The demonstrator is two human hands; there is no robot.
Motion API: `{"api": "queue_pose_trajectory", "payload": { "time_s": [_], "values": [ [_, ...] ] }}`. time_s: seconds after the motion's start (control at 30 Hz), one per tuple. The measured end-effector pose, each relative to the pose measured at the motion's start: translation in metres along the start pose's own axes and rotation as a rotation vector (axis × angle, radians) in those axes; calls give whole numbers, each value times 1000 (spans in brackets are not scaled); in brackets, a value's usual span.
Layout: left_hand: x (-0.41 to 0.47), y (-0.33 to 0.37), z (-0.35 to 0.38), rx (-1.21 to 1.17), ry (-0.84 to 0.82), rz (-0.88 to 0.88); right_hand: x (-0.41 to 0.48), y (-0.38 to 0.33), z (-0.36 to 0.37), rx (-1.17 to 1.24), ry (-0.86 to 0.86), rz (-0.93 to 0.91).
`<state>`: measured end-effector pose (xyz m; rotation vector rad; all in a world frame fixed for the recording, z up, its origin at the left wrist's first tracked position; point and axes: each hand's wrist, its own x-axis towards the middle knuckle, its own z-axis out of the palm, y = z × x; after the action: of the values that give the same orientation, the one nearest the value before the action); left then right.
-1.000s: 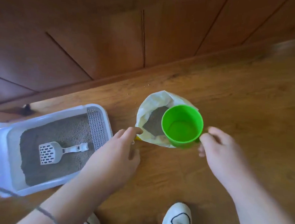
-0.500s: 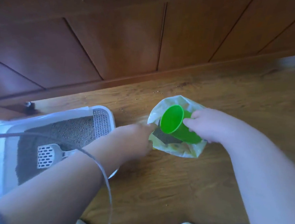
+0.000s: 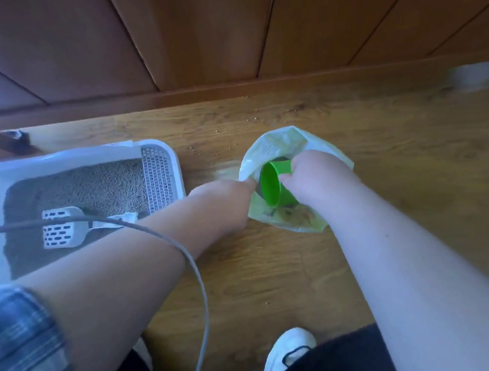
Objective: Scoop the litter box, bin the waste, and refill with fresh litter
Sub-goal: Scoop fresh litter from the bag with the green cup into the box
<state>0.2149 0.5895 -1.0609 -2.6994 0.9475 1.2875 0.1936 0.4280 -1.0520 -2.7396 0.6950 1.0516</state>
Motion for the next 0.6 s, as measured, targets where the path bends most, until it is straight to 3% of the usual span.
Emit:
{"api": "queue_pose_trajectory", "payload": {
  "time_s": [0.1,0.37,0.6],
  "values": [
    [4,-4,10,25,65,19,10,-2,18,-27,43,85],
    [17,-1,8,-3,162,-41,24,8,51,-119,268,94],
    [14,-12,10,-16,169,-26,43,-6,62,-61,233,141]
  ]
}}
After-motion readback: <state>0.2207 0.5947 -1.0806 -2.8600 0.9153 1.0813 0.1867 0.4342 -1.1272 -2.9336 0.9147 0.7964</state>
